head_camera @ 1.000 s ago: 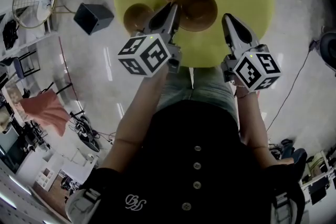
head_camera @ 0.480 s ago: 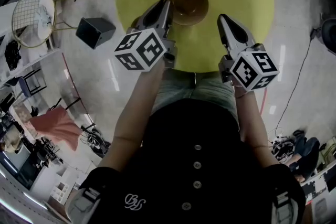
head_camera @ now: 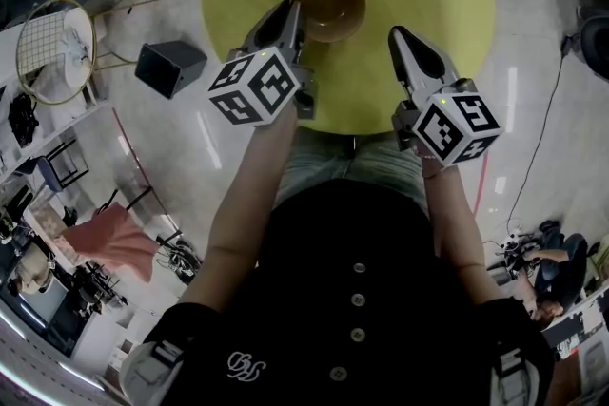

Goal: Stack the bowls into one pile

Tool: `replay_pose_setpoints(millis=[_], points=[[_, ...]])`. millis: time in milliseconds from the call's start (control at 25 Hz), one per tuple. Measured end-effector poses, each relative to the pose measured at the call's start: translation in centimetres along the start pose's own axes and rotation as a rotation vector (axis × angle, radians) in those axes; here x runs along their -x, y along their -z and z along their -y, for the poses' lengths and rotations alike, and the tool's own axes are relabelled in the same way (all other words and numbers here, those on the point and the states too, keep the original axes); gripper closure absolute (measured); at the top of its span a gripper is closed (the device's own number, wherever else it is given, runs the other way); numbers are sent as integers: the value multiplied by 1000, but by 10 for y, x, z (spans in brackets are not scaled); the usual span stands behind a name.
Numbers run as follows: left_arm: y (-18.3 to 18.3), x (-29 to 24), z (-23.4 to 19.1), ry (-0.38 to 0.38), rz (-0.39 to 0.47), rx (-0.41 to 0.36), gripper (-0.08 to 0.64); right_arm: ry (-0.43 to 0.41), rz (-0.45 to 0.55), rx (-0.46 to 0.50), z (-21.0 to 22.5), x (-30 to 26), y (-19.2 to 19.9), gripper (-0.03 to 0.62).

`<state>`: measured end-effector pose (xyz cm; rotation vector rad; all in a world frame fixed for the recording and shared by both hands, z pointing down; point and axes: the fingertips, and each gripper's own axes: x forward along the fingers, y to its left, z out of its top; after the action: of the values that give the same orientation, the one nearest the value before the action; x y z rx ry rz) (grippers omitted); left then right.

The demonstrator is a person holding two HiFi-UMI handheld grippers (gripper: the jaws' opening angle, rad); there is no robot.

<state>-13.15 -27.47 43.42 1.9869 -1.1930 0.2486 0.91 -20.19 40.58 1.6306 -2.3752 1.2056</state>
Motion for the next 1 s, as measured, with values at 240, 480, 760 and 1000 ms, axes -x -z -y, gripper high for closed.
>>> replay_pose_setpoints(millis=[240, 480, 760, 1000], points=[[4, -4, -4, -12, -18, 9, 517, 17, -19, -8, 3, 3, 4, 589], [12, -11, -2, -1, -22, -1, 517, 19, -25, -12, 10, 5, 10, 589], [6, -10, -1, 17, -28, -13, 488, 10, -38, -6, 3, 0, 8, 589], [-1, 0, 11, 22, 18, -14, 446, -14, -44, 15, 0, 5, 2, 589]])
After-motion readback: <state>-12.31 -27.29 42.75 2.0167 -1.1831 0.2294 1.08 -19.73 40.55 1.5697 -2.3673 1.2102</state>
